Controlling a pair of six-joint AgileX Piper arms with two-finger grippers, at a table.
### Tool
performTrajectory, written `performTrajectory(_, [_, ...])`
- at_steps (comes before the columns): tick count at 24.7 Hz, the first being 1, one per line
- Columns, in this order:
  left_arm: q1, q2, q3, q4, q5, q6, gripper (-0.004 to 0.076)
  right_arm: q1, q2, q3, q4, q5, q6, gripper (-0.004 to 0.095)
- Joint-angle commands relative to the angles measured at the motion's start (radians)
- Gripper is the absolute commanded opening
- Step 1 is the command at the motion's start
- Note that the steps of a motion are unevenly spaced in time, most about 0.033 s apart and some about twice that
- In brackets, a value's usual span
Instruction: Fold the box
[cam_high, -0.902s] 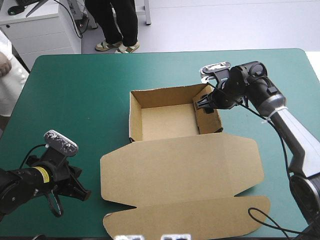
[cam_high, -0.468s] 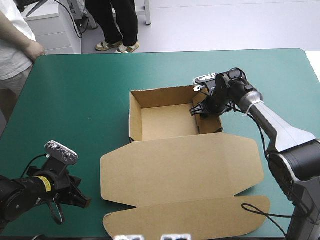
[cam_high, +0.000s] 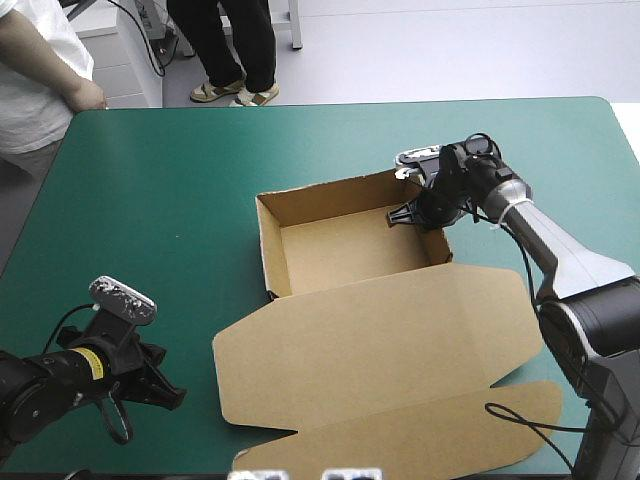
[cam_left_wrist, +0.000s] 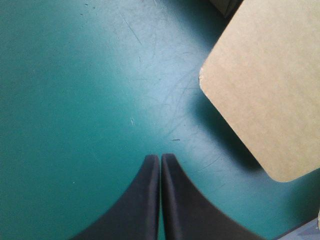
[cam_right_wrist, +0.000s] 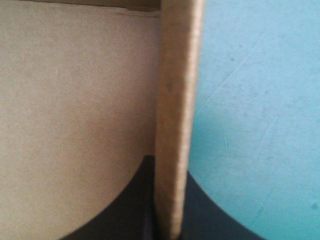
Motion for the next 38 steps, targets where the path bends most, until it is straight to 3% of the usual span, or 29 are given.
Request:
performTrajectory(1, [-0.004, -0.001, -0.023, 0.000, -0.060, -0.010, -0.0008, -0.047, -0.060, -0.032, -0.006, -0.017, -0.021, -0.0019])
performTrajectory(10, [-0.004, -0.001, -0.023, 0.002, -0.068, -0.010, -0.0008, -0.257, -0.104, -0.105, -0.012, -0.015, -0.091, -0.0019])
performTrajectory(17, [-0.004, -0.001, -0.023, 0.002, -0.076, -0.010, -0.0008, -0.533, -0.104, -0.214, -0.011, 0.000, -0.118, -0.0019])
performTrajectory(25, [-0.004, -0.001, -0.020, 0.002, -0.096, -0.010, -0.0008, -0.790, -0.052, -0.216, 0.079, -0.005, -0.127, -0.0019])
performTrajectory(33, [-0.004, -0.001, -0.020, 0.001, -0.094, -0.022, -0.0008, -0.808, -0.013, -0.216, 0.016, -0.018, -0.121, -0.0015])
performTrajectory(35, [-0.004, -0.001, -0.020, 0.001, -0.094, -0.022, -0.0008, -0.810, -0.013, -0.216, -0.041, -0.021, -0.122, 0.0088])
performTrajectory(36, [-0.004, -0.001, -0.020, 0.001, -0.094, -0.022, -0.0008, -0.818, -0.013, -0.216, -0.041, -0.021, -0.131, 0.0197])
performTrajectory(38, [-0.004, -0.001, -0.020, 0.001, -0.096, -0.022, -0.0008, -0.819, -0.013, -0.216, -0.034, -0.021, -0.141, 0.0513])
